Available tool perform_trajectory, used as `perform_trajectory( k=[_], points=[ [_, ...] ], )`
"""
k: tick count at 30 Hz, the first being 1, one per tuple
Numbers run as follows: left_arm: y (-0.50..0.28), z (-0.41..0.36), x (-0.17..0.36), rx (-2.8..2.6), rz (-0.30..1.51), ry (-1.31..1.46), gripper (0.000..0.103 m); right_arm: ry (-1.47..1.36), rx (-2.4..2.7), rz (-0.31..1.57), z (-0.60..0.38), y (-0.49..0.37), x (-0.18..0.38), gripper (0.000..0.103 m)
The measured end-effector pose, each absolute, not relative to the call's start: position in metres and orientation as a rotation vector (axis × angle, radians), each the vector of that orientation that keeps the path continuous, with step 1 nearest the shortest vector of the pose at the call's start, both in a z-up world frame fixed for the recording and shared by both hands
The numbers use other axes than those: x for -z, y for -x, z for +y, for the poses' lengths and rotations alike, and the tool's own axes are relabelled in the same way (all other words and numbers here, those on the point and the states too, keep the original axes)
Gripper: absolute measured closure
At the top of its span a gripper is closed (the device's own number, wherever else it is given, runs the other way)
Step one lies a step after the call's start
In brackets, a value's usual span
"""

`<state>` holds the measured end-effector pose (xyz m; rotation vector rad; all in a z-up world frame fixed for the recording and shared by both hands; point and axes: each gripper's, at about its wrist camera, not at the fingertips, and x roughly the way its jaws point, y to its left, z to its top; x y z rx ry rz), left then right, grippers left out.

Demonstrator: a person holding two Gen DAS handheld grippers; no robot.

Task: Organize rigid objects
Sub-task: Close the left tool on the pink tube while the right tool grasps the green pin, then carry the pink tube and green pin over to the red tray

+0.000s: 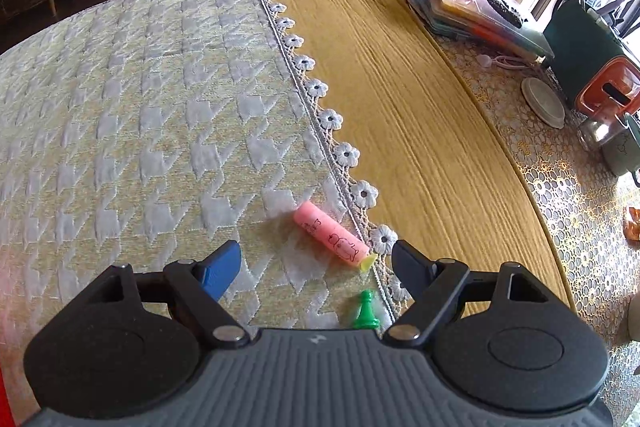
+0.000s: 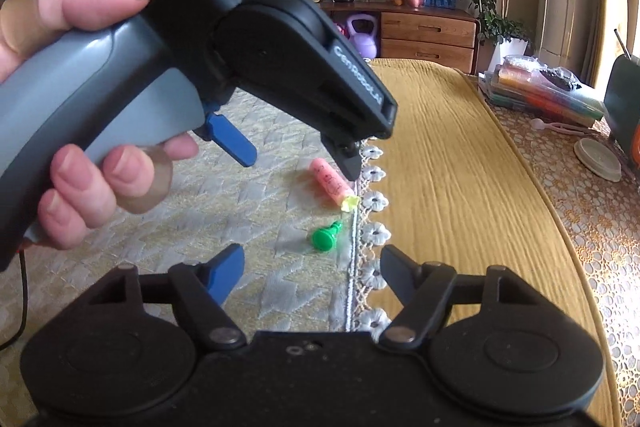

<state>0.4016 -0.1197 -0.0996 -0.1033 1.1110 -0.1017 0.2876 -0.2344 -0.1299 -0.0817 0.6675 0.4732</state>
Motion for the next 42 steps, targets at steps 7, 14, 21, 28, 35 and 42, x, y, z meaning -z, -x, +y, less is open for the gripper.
perform_trajectory(
  k=[7, 14, 21, 28, 35, 42],
  points=[
    [-0.416, -0.123, 0.116, 0.083, 1.136, 0.112, 0.021, 0.108, -0.489, 0.675, -0.229, -0.300, 0.136, 0.041],
    [-0.419, -0.132, 0.121, 0.085, 1.121, 0.072, 0.041, 0.129, -0.490, 0.681, -0.222, -0.310, 0.142, 0.053],
    [-0.415, -0.135, 0.121, 0.067, 1.091, 0.003, 0.065, 0.135, -0.472, 0.680, -0.218, -0.315, 0.146, 0.060],
    [-0.412, -0.125, 0.119, 0.060, 1.082, -0.003, 0.087, 0.144, -0.450, 0.680, -0.215, -0.311, 0.145, 0.079],
    [-0.403, -0.112, 0.114, 0.073, 1.066, 0.003, 0.087, 0.118, -0.422, 0.690, -0.218, -0.310, 0.143, 0.089],
    [-0.385, -0.092, 0.105, 0.083, 1.073, 0.023, 0.087, 0.063, -0.417, 0.704, -0.225, -0.297, 0.136, 0.089]
  ],
)
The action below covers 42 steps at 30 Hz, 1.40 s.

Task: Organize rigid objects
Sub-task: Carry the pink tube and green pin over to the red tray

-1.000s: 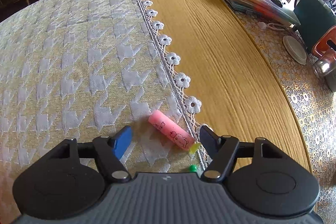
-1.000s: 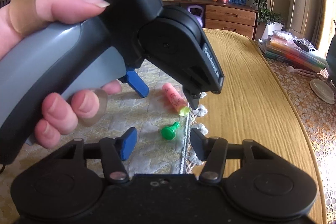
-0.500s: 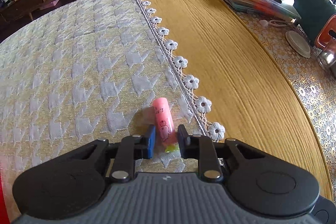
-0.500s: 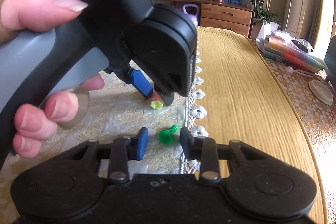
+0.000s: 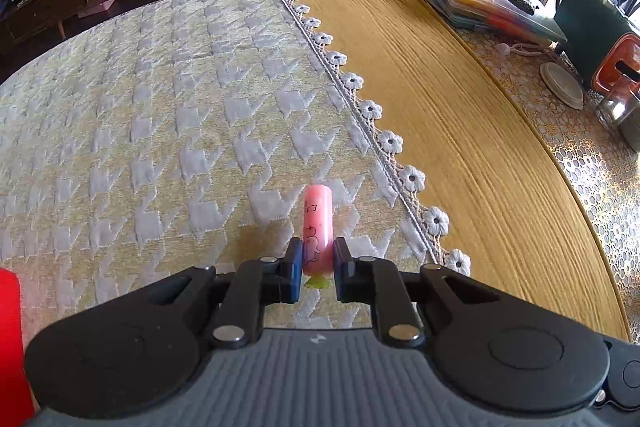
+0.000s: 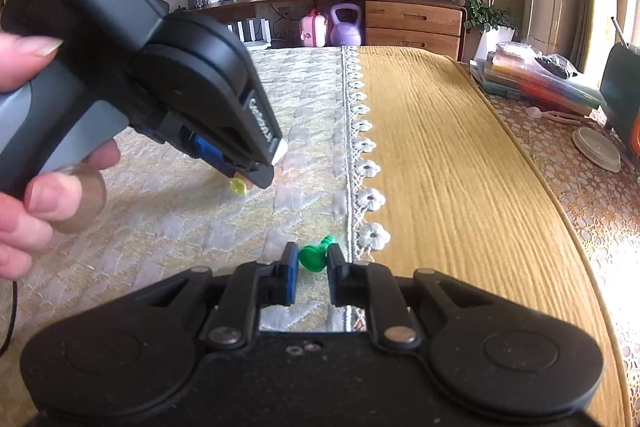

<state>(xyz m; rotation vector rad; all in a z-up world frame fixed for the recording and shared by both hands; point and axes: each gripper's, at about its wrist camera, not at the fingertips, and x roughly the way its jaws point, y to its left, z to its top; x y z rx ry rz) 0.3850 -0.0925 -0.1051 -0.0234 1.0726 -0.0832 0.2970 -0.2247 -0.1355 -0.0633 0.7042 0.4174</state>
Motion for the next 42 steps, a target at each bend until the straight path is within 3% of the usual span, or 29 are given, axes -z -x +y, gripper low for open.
perform_trajectory(
  k=[19, 42],
  points=[
    [-0.287, 0.001, 0.072, 0.042, 1.092, 0.077, 0.087, 0.034, -0.554, 0.694, -0.181, -0.236, 0.082, 0.089],
    [-0.199, 0.172, 0.049, -0.123, 1.060, 0.192, 0.087, 0.145, -0.783, 0.669, -0.037, -0.209, 0.039, 0.089]
  ],
)
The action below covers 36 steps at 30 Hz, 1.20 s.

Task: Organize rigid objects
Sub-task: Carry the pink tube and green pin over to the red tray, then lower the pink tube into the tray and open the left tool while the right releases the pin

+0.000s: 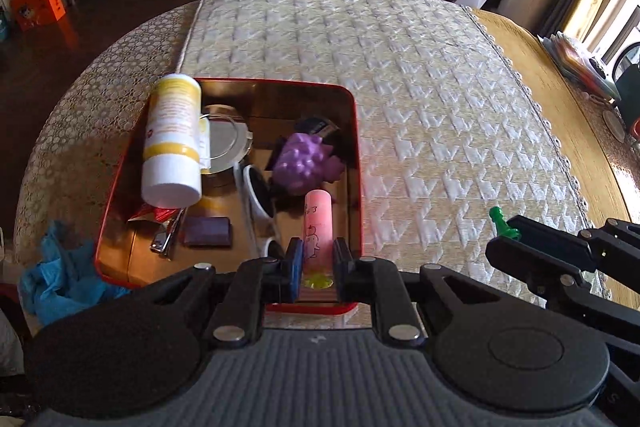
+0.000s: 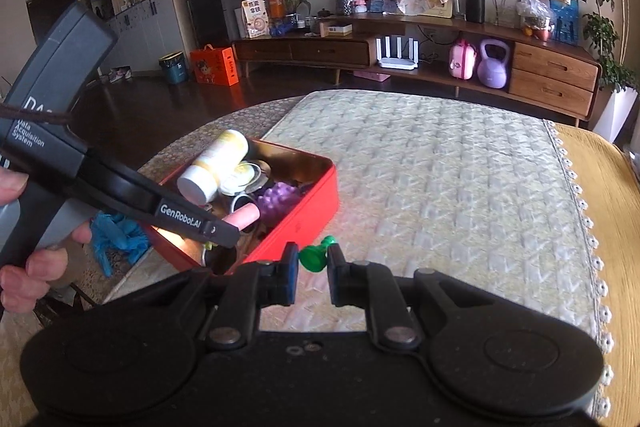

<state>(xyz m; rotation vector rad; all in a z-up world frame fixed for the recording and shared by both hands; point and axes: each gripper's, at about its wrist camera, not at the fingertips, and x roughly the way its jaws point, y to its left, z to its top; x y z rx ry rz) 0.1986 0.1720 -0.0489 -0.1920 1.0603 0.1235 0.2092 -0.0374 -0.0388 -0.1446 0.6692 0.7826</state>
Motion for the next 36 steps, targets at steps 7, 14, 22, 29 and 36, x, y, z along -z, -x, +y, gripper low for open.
perform_trajectory(
  k=[7, 14, 22, 29, 36],
  points=[
    [-0.187, 0.213, 0.046, -0.166, 1.041, 0.267, 0.087, 0.192, -0.821, 0.669, 0.000, -0.208, 0.039, 0.089],
    [-0.177, 0.238, 0.046, -0.188, 1.065, 0.233, 0.087, 0.267, -0.860, 0.658, 0.027, -0.209, 0.038, 0.089],
    [-0.185, 0.260, 0.054, -0.202, 1.128, 0.161, 0.087, 0.367, -0.866, 0.683, 0.061, -0.222, 0.059, 0.089],
    [-0.200, 0.246, 0.081, -0.168, 1.175, 0.118, 0.087, 0.413, -0.873, 0.719, 0.079, -0.229, 0.079, 0.089],
    [-0.210, 0.243, 0.098, -0.147, 1.196, 0.132, 0.087, 0.441, -0.869, 0.736, 0.086, -0.232, 0.091, 0.089]
  ],
)
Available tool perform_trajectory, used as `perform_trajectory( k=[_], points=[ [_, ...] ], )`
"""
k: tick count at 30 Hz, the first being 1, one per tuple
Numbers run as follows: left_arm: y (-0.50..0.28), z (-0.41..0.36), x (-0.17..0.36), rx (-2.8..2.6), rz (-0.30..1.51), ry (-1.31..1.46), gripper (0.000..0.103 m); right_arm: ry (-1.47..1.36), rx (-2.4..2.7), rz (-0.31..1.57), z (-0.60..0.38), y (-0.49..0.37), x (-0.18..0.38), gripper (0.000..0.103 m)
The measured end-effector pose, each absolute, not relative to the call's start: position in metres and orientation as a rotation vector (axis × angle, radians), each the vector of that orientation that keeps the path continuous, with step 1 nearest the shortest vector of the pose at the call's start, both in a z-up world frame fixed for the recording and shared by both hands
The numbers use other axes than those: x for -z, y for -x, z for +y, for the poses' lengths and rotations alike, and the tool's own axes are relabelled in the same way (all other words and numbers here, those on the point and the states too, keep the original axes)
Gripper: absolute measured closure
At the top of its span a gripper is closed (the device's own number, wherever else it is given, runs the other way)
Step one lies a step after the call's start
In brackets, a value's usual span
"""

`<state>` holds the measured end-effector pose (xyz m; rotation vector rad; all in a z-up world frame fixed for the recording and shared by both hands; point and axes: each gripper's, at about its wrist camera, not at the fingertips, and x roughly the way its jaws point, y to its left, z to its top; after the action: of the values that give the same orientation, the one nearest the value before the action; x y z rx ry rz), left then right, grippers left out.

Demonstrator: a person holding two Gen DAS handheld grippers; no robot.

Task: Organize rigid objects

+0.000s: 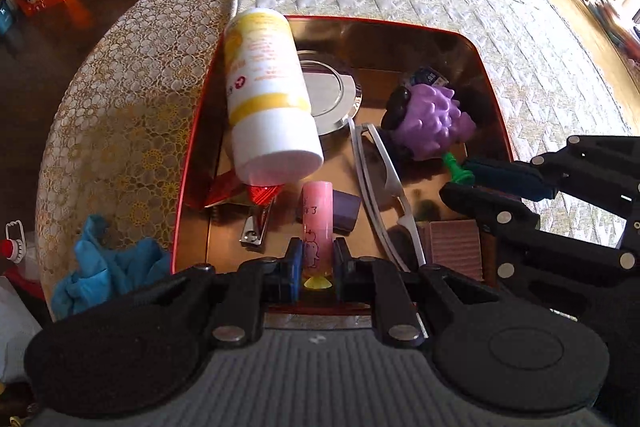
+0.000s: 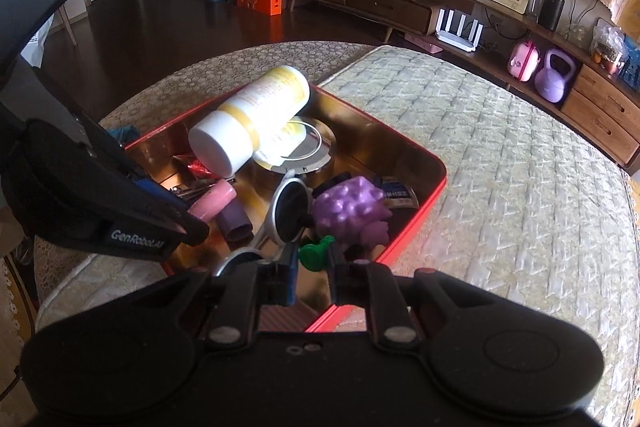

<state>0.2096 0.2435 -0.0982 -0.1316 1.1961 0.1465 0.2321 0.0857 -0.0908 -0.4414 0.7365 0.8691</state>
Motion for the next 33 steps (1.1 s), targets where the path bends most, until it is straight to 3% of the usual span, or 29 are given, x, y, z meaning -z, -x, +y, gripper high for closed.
perform_trajectory(
  k=[21, 26, 33],
  points=[
    [-0.202, 0.236, 0.094, -0.152, 1.134, 0.143, 0.087, 0.365, -0.893, 0.748, 0.068, -0.216, 0.075, 0.071],
    [-0.194, 0.230, 0.082, -0.164, 1.101, 0.152, 0.075, 0.336, -0.894, 0.739, 0.058, -0.209, 0.065, 0.065],
    [-0.175, 0.216, 0.063, -0.197, 1.034, 0.132, 0.074, 0.295, -0.902, 0.721, 0.038, -0.199, 0.053, 0.056]
  ],
)
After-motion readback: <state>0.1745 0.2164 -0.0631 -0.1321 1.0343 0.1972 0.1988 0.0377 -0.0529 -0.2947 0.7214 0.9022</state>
